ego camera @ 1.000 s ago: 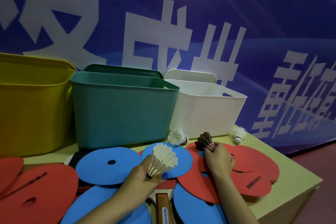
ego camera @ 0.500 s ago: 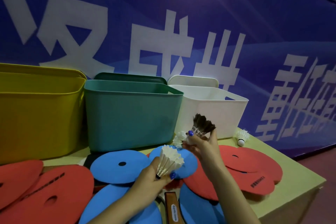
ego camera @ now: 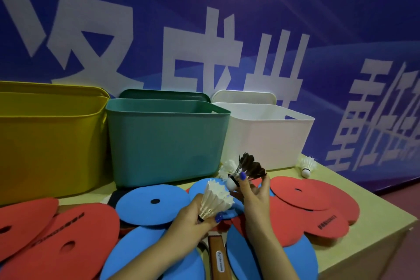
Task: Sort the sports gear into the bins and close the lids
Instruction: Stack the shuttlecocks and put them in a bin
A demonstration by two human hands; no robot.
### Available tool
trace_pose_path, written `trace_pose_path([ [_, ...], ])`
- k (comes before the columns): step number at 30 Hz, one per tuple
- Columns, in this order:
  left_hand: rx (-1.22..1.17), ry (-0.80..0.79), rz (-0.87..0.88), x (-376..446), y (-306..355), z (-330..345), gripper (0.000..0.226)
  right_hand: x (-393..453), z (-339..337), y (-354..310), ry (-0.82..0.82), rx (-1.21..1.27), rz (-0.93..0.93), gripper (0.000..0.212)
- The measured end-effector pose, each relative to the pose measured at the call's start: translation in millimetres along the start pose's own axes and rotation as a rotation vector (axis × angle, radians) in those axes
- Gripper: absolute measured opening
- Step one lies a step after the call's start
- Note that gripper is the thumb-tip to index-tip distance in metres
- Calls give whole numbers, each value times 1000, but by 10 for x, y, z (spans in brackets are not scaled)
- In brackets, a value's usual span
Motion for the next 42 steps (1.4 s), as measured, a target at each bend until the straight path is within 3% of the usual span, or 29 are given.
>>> trace_pose_path([
  [3,9,-36,-27,9,-56,35,30,-2,-3,70,-19,112,96,88],
  [6,19,-64,-41,11,-94,69,34,-28,77,78,-125,138,135,92],
  [8,2,-71,-45,7,-93,82,42,-40,131,88,-193,132,145,82],
  [10,-38,-78,-47,7,-86,97,48,-71,189,101,-272,147,159,59],
  [14,-58,-66,-55,15,-90,83,37,-86,253,123,-348,162,186,26],
  [17,-68,-65,-55,12,-81,80,40,-84,255,66,-317,141,165,55],
  [21,-97,-56,-57,12,-79,85,41,-105,224,-21,-309,154,161,44],
  [26,-83,-39,-57,11,-73,68,37,-100,180,-14,-249,133,158,62],
  [32,-69,-64,-69,-2,-31,85,34,-114,163,9,-263,249,208,46],
  [35,-46,-65,-77,7,-43,80,50,-98,102,14,-204,267,193,24],
  [38,-54,-66,-65,6,-26,84,33,-82,92,23,-190,292,211,30],
  [42,-70,-52,-40,-2,0,71,39,-121,171,-7,-262,229,210,28],
])
Point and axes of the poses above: each hand's wrist, its own x-axis towards the middle knuckle, its own z-axis out of the palm, y = z × x, the point moved 9 cm from there along x, towards the middle knuckle
